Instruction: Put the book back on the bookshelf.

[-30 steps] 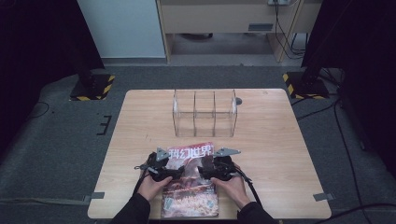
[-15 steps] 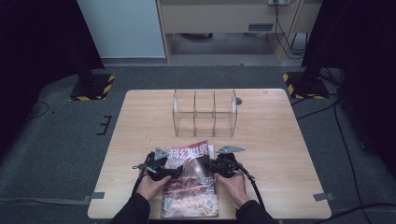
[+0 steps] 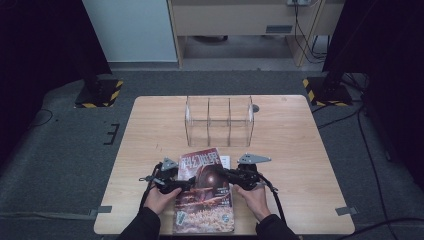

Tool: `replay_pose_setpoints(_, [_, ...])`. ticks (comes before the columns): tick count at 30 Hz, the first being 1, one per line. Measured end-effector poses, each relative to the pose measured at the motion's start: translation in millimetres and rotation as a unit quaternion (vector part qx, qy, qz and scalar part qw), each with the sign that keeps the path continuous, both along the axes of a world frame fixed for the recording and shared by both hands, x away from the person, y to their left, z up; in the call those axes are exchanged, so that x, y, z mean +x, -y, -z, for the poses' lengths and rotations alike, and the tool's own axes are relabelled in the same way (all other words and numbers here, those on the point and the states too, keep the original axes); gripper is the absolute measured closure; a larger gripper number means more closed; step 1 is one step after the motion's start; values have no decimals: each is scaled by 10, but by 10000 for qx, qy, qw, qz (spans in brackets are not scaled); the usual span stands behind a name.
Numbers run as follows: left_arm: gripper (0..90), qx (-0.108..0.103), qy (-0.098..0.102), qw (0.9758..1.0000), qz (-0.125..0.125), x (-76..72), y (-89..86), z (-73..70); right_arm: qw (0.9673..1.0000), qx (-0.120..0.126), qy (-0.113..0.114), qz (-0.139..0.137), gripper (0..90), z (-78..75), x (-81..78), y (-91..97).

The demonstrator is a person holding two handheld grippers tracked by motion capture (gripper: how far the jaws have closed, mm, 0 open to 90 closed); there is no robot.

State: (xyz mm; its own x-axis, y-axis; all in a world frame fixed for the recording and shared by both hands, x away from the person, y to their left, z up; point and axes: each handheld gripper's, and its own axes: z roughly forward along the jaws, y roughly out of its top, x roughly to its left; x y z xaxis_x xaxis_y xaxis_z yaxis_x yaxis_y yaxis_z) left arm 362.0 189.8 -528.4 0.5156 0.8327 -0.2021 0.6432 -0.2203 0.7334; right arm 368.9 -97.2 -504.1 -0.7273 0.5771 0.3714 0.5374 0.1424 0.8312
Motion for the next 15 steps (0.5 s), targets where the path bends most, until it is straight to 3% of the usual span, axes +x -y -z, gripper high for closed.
replay_pose_setpoints(5, [127,-266,-159,9992,251,-7,18,6,9997,173,172,-11,884,-58,-11,78])
replay_pose_setpoints(7, [124,-289,-266,9983,433,-12,49,22,9996,211,210,-11,884,-63,-6,107])
replay_pose_setpoints(8, [110,-237,-222,9983,493,-14,64,30,9996,199,200,3,884,-57,-3,118])
replay_pose_setpoints(11, [109,-254,-219,9981,515,-8,55,31,9996,202,167,58,883,-15,3,138])
replay_pose_setpoints(15, [194,-235,-223,9985,451,-3,22,20,9998,-35,31,189,879,61,24,135])
